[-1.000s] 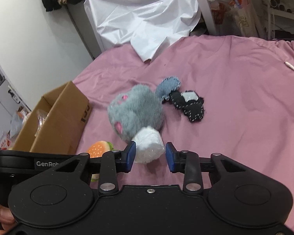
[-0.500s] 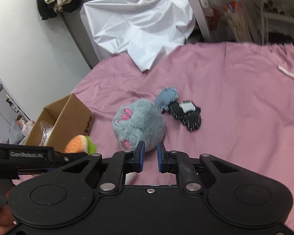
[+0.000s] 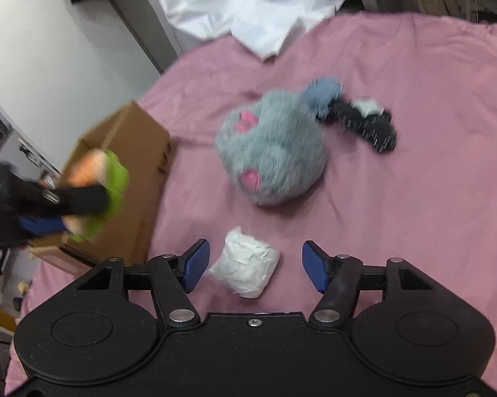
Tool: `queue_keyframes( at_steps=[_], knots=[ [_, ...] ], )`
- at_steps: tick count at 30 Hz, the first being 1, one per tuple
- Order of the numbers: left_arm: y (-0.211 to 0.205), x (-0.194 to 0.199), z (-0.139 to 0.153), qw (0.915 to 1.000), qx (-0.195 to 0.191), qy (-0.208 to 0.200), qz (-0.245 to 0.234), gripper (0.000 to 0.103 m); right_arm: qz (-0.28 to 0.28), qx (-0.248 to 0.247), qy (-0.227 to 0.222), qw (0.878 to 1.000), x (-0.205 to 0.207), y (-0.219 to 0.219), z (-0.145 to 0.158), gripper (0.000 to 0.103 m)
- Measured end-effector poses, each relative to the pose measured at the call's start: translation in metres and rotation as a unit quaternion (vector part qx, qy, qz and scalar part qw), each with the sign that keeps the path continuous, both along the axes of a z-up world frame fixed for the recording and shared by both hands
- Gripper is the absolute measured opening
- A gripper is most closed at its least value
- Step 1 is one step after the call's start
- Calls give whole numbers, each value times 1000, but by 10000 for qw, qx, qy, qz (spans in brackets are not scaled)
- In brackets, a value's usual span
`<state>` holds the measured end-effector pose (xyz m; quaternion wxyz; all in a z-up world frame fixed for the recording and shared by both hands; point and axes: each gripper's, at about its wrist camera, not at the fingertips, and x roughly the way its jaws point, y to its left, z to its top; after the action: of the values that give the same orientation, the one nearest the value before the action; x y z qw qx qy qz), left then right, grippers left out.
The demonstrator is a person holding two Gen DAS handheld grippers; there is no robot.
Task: Organize soft objects
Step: 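Carry the hamburger plush with the left tool while the right tool carries the white roll into the box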
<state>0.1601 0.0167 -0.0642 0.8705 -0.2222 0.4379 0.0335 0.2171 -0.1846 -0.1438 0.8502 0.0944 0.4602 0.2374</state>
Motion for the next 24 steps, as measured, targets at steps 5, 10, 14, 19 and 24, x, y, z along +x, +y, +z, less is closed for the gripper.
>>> queue_keyframes(
  at_steps=[5, 10, 14, 19, 24],
  knots=[
    [15, -7, 5, 9999, 49, 1, 145, 36, -16, -164, -25, 9999, -2, 14, 0, 41],
    [30, -15, 11, 9996, 97, -11, 269, 36, -49, -145, -194, 9997, -8, 18, 11, 39],
    [44, -22, 18, 9991, 137, -54, 390, 36, -149, -58, -353, 9993, -10, 16, 23, 39],
    [61, -27, 24, 9984, 200, -98, 524, 36, -182, 56, -610, 9980, -11, 22, 44, 39],
    [78, -30, 28, 9973, 286, -122, 658, 36, -128, 156, -847, 9962, -13, 30, 64, 39]
  ],
)
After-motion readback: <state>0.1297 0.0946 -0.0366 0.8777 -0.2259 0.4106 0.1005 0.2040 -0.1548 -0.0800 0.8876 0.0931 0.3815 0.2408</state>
